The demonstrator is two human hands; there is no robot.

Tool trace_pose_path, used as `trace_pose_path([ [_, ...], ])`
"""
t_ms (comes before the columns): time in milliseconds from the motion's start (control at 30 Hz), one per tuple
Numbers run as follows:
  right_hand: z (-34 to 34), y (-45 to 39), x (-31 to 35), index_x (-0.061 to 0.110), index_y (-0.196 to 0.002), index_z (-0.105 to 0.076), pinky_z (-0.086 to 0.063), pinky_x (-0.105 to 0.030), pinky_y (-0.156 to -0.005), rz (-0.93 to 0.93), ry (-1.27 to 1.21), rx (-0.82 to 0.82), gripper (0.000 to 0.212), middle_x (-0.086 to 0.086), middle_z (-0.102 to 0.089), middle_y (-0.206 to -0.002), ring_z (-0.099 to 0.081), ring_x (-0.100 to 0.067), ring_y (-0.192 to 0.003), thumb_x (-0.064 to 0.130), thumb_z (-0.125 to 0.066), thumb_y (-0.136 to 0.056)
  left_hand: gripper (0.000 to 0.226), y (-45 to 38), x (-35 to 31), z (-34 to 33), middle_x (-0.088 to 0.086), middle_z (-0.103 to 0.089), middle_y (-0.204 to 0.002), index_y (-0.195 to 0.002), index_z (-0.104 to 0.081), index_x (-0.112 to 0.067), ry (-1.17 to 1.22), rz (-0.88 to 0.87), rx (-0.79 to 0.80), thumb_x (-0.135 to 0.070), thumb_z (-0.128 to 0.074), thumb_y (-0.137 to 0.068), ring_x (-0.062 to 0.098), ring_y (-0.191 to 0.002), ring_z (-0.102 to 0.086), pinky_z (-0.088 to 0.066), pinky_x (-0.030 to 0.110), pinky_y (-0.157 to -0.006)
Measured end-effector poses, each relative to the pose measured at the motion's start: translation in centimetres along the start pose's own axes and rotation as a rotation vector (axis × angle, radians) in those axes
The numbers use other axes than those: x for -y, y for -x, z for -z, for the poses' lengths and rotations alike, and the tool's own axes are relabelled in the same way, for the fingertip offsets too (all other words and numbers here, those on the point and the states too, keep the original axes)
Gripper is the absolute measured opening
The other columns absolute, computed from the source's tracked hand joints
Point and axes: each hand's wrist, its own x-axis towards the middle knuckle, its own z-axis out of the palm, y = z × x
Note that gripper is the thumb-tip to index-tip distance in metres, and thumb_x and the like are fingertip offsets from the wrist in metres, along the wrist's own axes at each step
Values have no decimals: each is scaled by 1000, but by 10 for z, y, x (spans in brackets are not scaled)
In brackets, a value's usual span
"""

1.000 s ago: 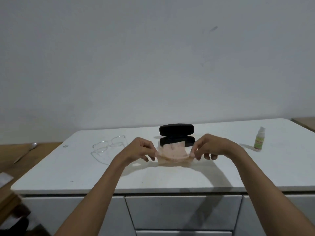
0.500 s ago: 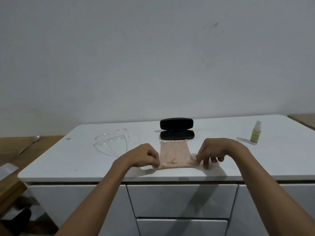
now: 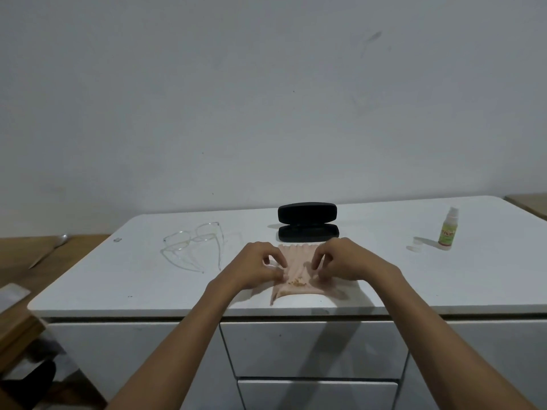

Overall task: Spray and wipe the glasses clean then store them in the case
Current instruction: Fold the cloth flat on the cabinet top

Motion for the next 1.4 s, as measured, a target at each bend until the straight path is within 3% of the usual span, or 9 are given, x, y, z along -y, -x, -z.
trace_pose_path([
  [300, 5, 10, 1, 30, -121, -71, -44, -21, -71, 11, 70, 129, 50, 7, -67, -110, -60, -12, -94, 35, -90, -74, 45, 2, 3, 4, -13, -66, -117, -96, -77, -31, -40, 3, 152, -56, -91, -60, 8, -108, -58, -51, 30, -88],
  [400, 7, 7, -4, 27, -118, -73, -46, -24, -74, 9, -55, 38, 40, 3, -70, -110, -64, -16, -96, 41, -84, -82, 50, 1, 4, 4, -16, -66, -118, -103, -76, -34, -20, -9, 85, -63, -87, -63, 8, -111, -57, -47, 27, -86],
  [467, 6, 4, -3, 28, -124, -72, -47, -27, -83, -7, -39, -62, 49, 2, -69, -122, -64, -17, -106, 52, -81, -82, 66, 0, 3, 3, -15, -62, -134, -122, -69, -37, -51, -32, 61, -66, -85, -65, 7, -123, -52, -45, 30, -97],
  [667, -1, -2, 5, 34, -147, -48, -30, -49, -114, -136, 337, 88, 82, 0, -49, -151, -25, -27, -149, 74, -70, -78, 105, -9, 4, -4, -13, -25, -167, -156, -35, -33, -404, -9, 227, -82, -68, -68, 17, -156, -14, -18, 45, -125],
  [867, 14, 6, 6, 33, -157, -35, -23, -49, -121, -180, 289, 127, 97, -8, -28, -165, -17, -33, -156, 70, -75, -77, 109, -7, 5, -1, -8, -24, -168, -158, -32, -30, -456, -20, 182, -84, -65, -69, 17, -157, -11, -17, 45, -125],
  [1067, 4, -5, 0, 35, -164, -14, -10, -57, -127, -111, 390, 227, 114, 9, -8, -174, 5, -26, -161, 72, -75, -75, 109, -10, 17, -7, -10, -21, -169, -159, -26, -31, -525, -60, 216, -91, -51, -72, 18, -158, -9, -19, 48, -125],
  [1167, 9, -8, 6, 31, -164, -18, -16, -52, -126, -111, 371, 247, 111, 5, -16, -173, -1, -29, -161, 63, -79, -78, 108, -10, 18, -8, -7, -22, -169, -159, -26, -30, -540, -76, 188, -93, -45, -73, 20, -158, -11, -21, 49, -124],
  [1267, 10, -15, 19, 27, -162, -30, -30, -42, -120, -57, 311, 191, 104, -3, -32, -166, -27, -31, -153, 56, -82, -78, 102, -7, 18, 0, -5, -27, -167, -158, -32, -29, -473, -65, 109, -90, -45, -76, 18, -157, -15, -23, 49, -123],
  [1400, -7, -39, 43, 27, -150, -50, -46, -38, -110, 82, 127, 19, 79, 0, -54, -152, -53, -21, -136, 47, -83, -81, 71, 7, 29, 28, -6, -56, -148, -142, -57, -28, -353, -67, -130, -74, -55, -87, 15, -141, -43, -37, 37, -113],
])
